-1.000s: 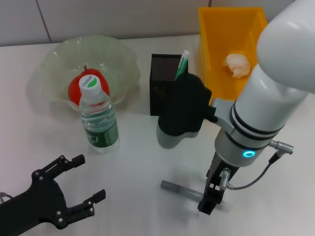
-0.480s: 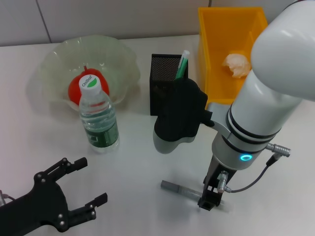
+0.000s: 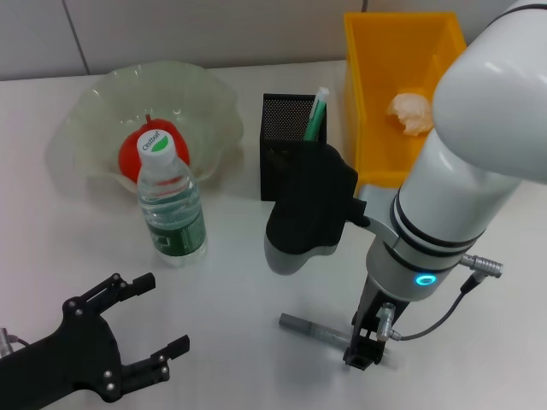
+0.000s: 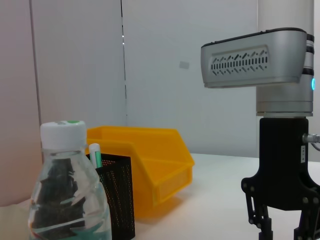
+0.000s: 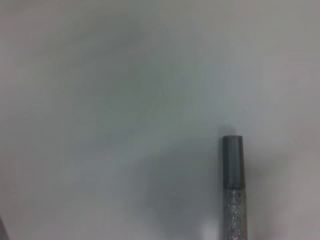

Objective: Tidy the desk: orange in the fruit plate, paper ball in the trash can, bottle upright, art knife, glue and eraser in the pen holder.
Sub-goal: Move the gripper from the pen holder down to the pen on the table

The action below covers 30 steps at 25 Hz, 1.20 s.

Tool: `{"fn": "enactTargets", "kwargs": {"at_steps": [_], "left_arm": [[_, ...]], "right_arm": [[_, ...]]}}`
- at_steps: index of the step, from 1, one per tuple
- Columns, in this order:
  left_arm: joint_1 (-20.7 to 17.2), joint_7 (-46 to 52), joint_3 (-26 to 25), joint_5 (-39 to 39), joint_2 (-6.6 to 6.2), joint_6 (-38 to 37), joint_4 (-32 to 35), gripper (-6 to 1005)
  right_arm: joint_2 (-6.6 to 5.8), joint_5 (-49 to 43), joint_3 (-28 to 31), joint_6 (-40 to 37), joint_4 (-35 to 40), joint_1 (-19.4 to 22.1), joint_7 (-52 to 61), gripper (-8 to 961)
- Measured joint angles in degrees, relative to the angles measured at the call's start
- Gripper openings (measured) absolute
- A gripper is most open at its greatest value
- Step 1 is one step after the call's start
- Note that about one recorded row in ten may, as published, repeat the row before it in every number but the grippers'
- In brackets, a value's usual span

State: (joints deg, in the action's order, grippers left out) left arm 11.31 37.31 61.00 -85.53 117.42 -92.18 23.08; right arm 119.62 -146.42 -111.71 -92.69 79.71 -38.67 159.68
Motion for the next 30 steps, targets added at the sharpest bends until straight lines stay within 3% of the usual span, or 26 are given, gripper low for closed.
{"fn": "enactTargets", "kwargs": {"at_steps": [2,8,30], "left_arm": [[0.0,0.0,0.0,0.0,0.00,0.1,0.0,857],[0.0,0.0,0.0,0.0,0.14,0.2,-0.1,857],[0.3,-0.1,0.0,-0.6,0.36,0.3,-0.1,857]], "right_arm": [[0.00,-0.1,-0.5,0.0,0.0,0.0,0.0,483],[0.00,-0.1,-0.6,0.4,-0.1,0.0,-0.2,355],[0.00,0.3,-2.1,1.6,-1.8,-0.1,-0.3,281]]}}
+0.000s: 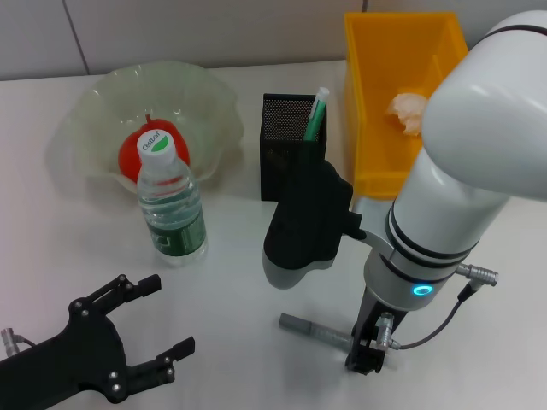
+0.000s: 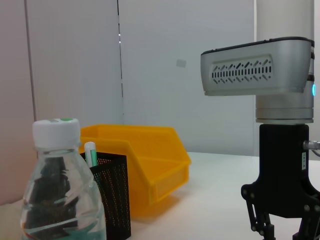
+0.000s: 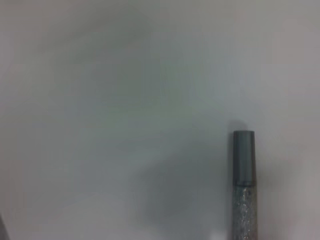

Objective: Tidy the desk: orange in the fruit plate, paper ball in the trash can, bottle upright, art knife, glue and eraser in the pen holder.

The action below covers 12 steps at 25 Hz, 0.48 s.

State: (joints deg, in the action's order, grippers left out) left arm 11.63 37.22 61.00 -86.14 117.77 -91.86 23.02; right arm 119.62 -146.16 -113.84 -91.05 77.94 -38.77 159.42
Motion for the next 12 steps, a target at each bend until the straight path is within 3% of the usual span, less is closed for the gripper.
{"fn": "enactTargets", "kwargs": {"at_steps": [7,12], "left_arm": [[0.1,-0.1,0.0,0.0,0.00,-0.1,0.0,857],[0.4,-0.1,0.0,0.0,0.04,-0.3,0.0,857]], "right_arm": [[0.00,0.0,0.0,0.0,-0.2,-0.1,-0.3,249],[0.00,0.0,0.2,-0.1,0.1,0.1,-0.7,148]]}}
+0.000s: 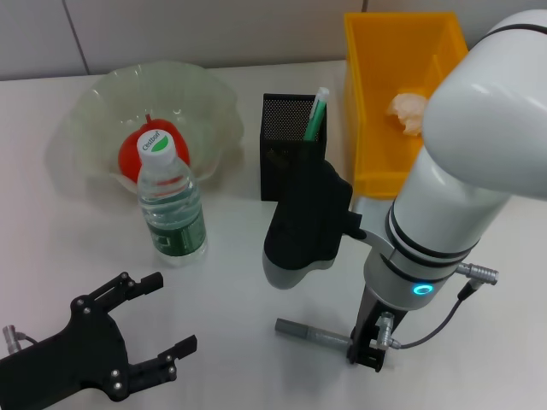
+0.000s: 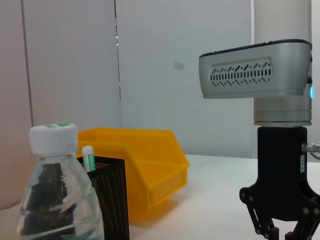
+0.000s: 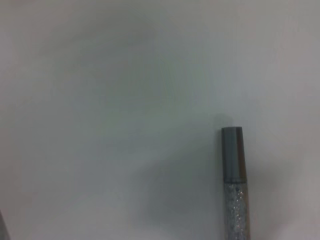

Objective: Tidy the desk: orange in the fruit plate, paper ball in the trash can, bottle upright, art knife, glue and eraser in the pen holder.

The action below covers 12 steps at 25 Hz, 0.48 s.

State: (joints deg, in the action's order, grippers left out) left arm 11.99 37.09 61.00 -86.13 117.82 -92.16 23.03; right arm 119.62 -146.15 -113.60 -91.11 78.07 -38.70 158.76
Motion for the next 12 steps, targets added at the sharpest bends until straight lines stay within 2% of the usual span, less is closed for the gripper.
{"fn": "enactTargets", "kwargs": {"at_steps": [3,5,6,7,8,9,10,11,12], "left_arm": [[0.1,0.0,0.0,0.0,0.02,0.0,0.0,857],[0.1,0.0,0.0,0.0,0.03,-0.1,0.0,857],[0.1,0.0,0.0,0.0,0.03,-0.1,0.0,857],[0.2,0.0,0.0,0.0,0.04,-0.2,0.0,857],[0.2,0.0,0.0,0.0,0.04,-0.2,0.0,857],[0.2,0.0,0.0,0.0,0.05,-0.2,0.0,857],[0.3,0.0,0.0,0.0,0.04,-0.3,0.0,856],[0.3,0.0,0.0,0.0,0.04,-0.3,0.0,856],[0.5,-0.1,0.0,0.0,0.04,-0.5,0.0,856]], "right_arm": [[-0.09,0.0,0.8,-0.2,0.7,0.4,-0.3,148],[-0.36,-1.0,4.7,-2.5,5.0,2.1,-0.7,147],[-0.36,-1.0,4.7,-2.5,5.0,2.1,-0.7,147],[-0.39,-1.5,7.2,-4.0,7.2,2.9,-1.1,147],[-0.44,-2.0,12.6,-6.7,11.8,4.4,-2.4,147],[-0.44,-2.0,12.6,-6.7,11.8,4.4,-2.4,147],[-0.43,-2.0,18.7,-10.1,16.5,5.3,-4.0,147],[-0.43,-2.0,18.7,-10.1,16.5,5.3,-4.0,147],[-0.44,-1.9,21.7,-11.3,18.4,5.4,-4.6,146]]}}
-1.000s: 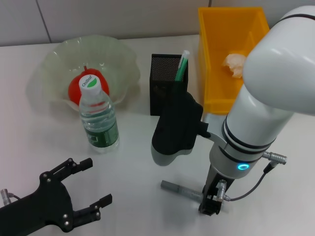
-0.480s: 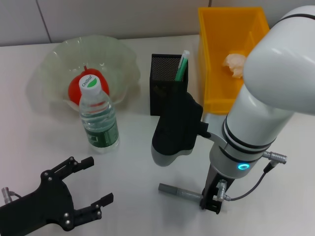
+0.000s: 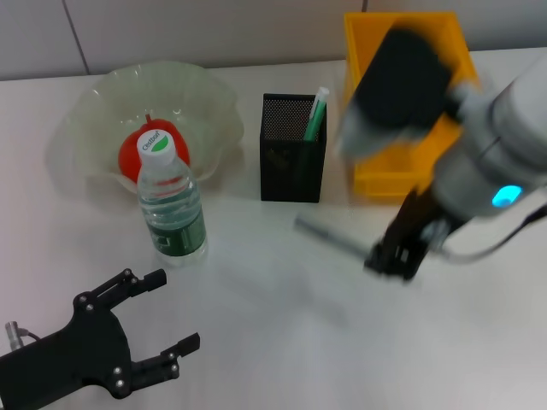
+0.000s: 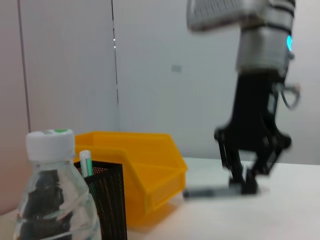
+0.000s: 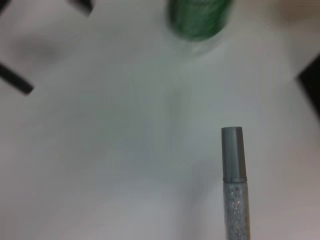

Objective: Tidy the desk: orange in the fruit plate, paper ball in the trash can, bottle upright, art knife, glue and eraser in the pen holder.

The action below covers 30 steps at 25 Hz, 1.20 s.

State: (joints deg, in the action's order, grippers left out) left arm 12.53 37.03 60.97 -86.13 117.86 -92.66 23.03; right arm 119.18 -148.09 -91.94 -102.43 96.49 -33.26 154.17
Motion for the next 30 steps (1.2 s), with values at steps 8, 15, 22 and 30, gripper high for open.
{"fn": "enactTargets", "kwargs": {"at_steps": [8,15,22,30], "left_arm": [[1.1,0.4,0.0,0.0,0.10,-0.3,0.0,856],[1.7,0.6,-0.3,0.1,0.37,-0.2,-0.3,856],[3.1,0.7,-0.6,0.4,0.60,-0.2,-2.1,857],[4.2,2.0,-0.6,1.1,0.89,-0.3,-2.6,857]], "right_arm": [[-0.65,-9.0,12.2,-4.9,7.5,-3.1,-12.3,145],[-0.77,-19.2,8.3,-1.6,10.5,-5.2,-27.1,145],[-0.81,-19.3,8.5,3.3,11.2,-3.6,-45.1,145],[-0.12,-19.3,8.0,16.8,11.9,1.5,-66.9,144]]}}
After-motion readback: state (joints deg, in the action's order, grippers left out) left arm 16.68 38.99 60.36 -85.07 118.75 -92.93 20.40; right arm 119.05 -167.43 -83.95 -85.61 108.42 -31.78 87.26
